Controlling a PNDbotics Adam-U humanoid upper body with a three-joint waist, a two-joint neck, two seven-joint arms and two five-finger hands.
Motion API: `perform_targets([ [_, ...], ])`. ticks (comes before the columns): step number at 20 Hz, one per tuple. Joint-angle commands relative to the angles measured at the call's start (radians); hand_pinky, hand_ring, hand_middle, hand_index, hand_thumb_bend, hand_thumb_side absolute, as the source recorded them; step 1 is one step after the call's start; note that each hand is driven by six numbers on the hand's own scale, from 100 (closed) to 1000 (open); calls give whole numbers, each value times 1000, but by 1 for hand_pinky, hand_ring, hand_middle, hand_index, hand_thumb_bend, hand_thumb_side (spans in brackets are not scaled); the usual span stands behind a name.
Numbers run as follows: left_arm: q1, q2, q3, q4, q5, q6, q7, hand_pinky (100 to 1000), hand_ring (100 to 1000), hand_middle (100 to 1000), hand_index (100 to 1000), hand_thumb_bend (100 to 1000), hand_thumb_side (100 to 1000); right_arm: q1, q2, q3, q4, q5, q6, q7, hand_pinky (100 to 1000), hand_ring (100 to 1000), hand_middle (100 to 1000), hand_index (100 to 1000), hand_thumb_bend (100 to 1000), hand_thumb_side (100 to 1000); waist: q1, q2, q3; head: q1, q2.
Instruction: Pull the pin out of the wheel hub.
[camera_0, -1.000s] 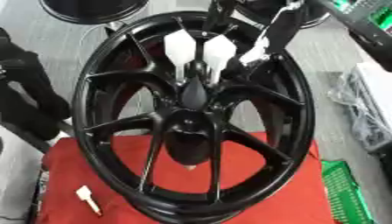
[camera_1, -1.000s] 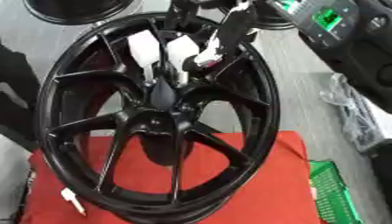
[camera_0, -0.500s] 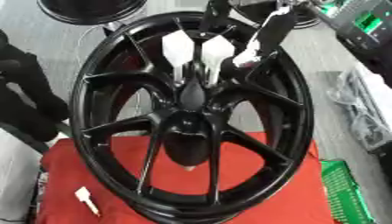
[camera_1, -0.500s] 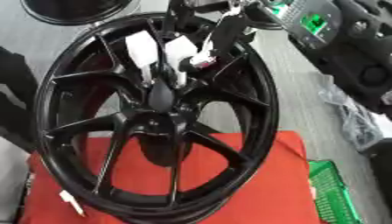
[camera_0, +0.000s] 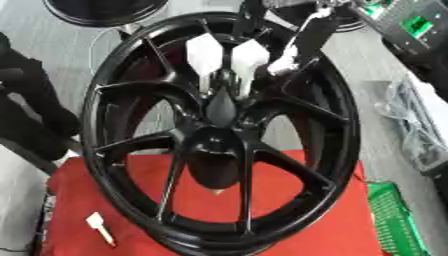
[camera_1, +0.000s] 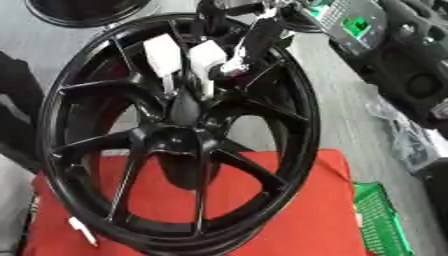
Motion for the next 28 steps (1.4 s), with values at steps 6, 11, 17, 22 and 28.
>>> perform_targets([
  [6,-17,14,1,-19,6,3,-3,576,778,764,711,302,676,-22,-9,-18,12,6,-9,5,814,787,753,797,388,492,4,-12,2,2,-17],
  [11,-18,13,1,-20,6,3,-3,576,779,764,711,301,676,-20,-4,-14,9,-6,-4,13,813,784,741,786,373,469,4,-11,4,1,-17],
  [17,-21,11,1,-21,6,3,-3,577,780,763,712,300,677,-14,1,-13,11,-11,7,25,811,778,721,772,357,448,4,-11,7,3,-19],
  [22,-24,8,1,-22,7,3,-4,577,780,762,711,300,676,-7,0,-13,13,-11,10,24,810,776,690,760,352,429,4,-8,10,-7,-16],
  [28,-24,8,0,-21,8,4,-4,577,780,760,711,291,669,-7,-3,-18,14,-15,10,16,805,752,617,719,348,352,6,-4,11,-23,-8],
])
